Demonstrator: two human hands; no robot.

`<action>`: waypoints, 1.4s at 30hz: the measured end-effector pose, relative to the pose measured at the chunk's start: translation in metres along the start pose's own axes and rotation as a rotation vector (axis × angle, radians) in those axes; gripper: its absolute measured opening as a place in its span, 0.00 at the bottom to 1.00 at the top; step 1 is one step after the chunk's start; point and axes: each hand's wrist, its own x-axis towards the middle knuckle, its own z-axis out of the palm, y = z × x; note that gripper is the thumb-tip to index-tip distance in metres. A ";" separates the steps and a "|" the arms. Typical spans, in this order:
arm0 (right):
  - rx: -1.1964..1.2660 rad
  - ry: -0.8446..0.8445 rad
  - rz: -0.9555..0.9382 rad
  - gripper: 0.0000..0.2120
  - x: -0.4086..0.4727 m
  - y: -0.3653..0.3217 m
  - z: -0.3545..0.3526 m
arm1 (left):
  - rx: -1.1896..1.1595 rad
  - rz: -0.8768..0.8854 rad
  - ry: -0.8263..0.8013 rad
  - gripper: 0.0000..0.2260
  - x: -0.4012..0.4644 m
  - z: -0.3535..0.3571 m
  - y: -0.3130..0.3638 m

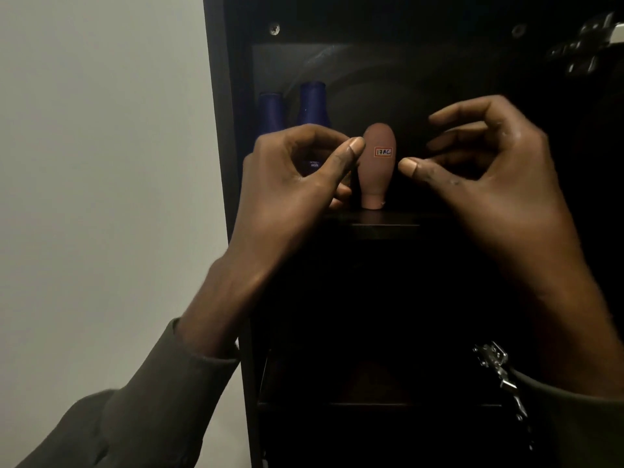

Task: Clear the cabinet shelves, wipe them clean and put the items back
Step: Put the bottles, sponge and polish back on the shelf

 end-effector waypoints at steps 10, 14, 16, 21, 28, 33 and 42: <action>0.437 -0.353 0.148 0.18 -0.117 0.020 0.004 | -0.157 -0.212 -0.085 0.10 -0.132 0.002 -0.026; 0.517 -0.483 0.433 0.18 -0.172 0.054 0.021 | -0.166 -0.478 -0.154 0.10 -0.201 0.014 -0.057; 0.502 -0.562 0.558 0.18 -0.197 0.070 0.027 | -0.164 -0.617 -0.187 0.10 -0.231 0.017 -0.074; 0.386 -0.731 0.778 0.12 -0.257 0.122 0.043 | -0.067 -0.855 -0.287 0.09 -0.298 0.016 -0.119; 0.211 -0.809 1.039 0.10 -0.350 0.210 0.067 | 0.208 -1.052 -0.473 0.08 -0.387 0.009 -0.192; 0.063 -0.902 1.110 0.11 -0.420 0.259 0.080 | 0.357 -1.063 -0.747 0.06 -0.443 0.018 -0.226; -0.145 -1.255 0.893 0.18 -0.487 0.276 0.114 | 0.435 -1.060 -1.155 0.18 -0.514 0.033 -0.249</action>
